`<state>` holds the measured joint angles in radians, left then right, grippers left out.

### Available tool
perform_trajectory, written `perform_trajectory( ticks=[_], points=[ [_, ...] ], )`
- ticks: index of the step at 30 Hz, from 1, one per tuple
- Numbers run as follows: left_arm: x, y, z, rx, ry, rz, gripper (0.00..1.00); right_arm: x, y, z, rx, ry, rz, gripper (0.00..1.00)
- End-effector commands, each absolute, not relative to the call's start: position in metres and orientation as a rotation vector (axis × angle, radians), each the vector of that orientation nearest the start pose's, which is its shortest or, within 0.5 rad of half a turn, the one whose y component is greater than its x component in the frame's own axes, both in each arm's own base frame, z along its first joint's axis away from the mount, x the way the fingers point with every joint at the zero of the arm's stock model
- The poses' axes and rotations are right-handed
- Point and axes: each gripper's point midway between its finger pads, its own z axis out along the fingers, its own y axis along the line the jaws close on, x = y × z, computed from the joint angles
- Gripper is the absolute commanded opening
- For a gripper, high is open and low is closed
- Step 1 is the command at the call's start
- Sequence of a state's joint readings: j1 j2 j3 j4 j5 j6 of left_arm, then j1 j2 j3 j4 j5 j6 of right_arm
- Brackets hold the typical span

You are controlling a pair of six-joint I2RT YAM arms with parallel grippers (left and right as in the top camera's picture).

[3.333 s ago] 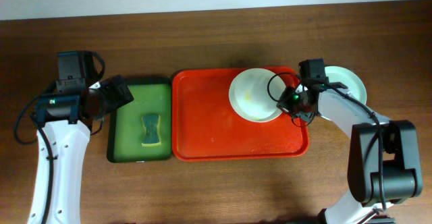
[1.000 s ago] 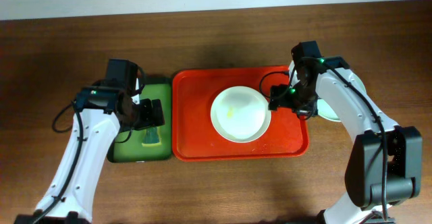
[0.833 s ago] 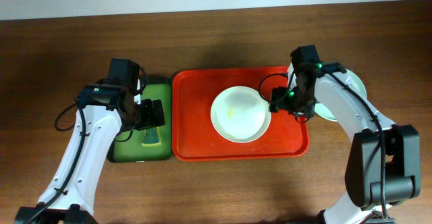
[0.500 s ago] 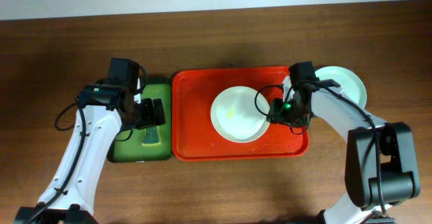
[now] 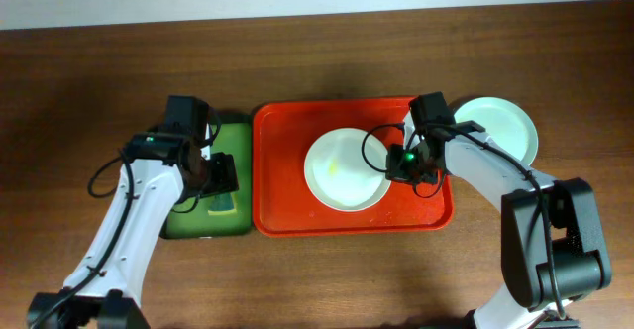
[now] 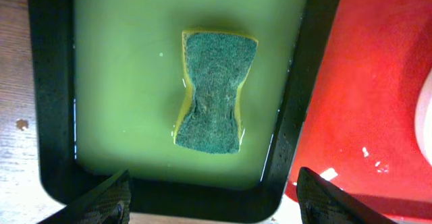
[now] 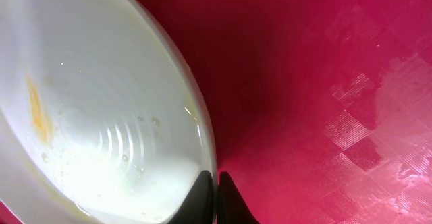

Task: Clean dirty plates on tray and stack at the side
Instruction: 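Reach the left gripper into the green tray and grasp the sponge, then bring the sponge over the cream plate with the left gripper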

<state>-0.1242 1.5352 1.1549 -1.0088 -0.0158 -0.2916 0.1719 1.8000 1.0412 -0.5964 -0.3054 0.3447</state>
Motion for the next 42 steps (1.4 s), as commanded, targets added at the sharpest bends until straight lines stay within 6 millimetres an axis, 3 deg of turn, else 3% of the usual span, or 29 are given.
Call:
perform_trajectory(
  ticks=[1, 6, 12, 17, 24, 27, 30, 33, 36, 37, 39, 42],
  points=[
    [0.303, -0.034, 0.080, -0.244, 3.003, 0.000, 0.68, 0.335, 0.112, 0.015, 0.216, 2.957, 0.523, 0.04],
    [0.309, -0.040, 0.046, -0.158, 3.084, -0.021, 0.53, 0.335, 0.112, 0.015, 0.216, 2.956, 0.523, 0.04],
    [0.319, -0.040, 0.031, -0.142, 3.079, -0.016, 0.40, 0.336, 0.112, 0.015, 0.215, 2.954, 0.524, 0.04],
    [0.321, -0.038, 0.027, -0.144, 3.080, 0.009, 0.37, 0.336, 0.112, 0.015, 0.215, 2.953, 0.524, 0.04],
    [0.318, -0.038, 0.005, -0.144, 3.132, 0.023, 0.35, 0.338, 0.113, 0.016, 0.212, 2.943, 0.526, 0.04],
    [0.320, -0.037, 0.006, -0.144, 3.126, 0.030, 0.03, 0.338, 0.113, 0.016, 0.212, 2.943, 0.526, 0.04],
    [0.330, -0.031, 0.022, -0.165, 3.067, 0.035, 0.00, 0.338, 0.113, 0.016, 0.212, 2.943, 0.526, 0.04],
    [0.347, -0.024, 0.067, -0.182, 2.921, 0.039, 0.00, 0.337, 0.112, 0.016, 0.213, 2.946, 0.526, 0.04],
    [0.353, -0.022, 0.113, -0.131, 2.794, 0.038, 0.00, 0.337, 0.113, 0.016, 0.210, 2.947, 0.526, 0.18],
    [0.352, -0.022, 0.124, -0.131, 2.779, 0.036, 0.00, 0.336, 0.115, 0.016, 0.203, 2.948, 0.527, 0.18],
    [0.350, -0.018, 0.144, -0.132, 2.771, 0.072, 0.00, 0.333, 0.122, 0.015, 0.226, 2.958, 0.534, 0.04],
    [0.351, -0.018, 0.147, -0.133, 2.769, 0.071, 0.00, 0.323, 0.133, 0.014, 0.287, 2.996, 0.538, 0.04]
  ],
)
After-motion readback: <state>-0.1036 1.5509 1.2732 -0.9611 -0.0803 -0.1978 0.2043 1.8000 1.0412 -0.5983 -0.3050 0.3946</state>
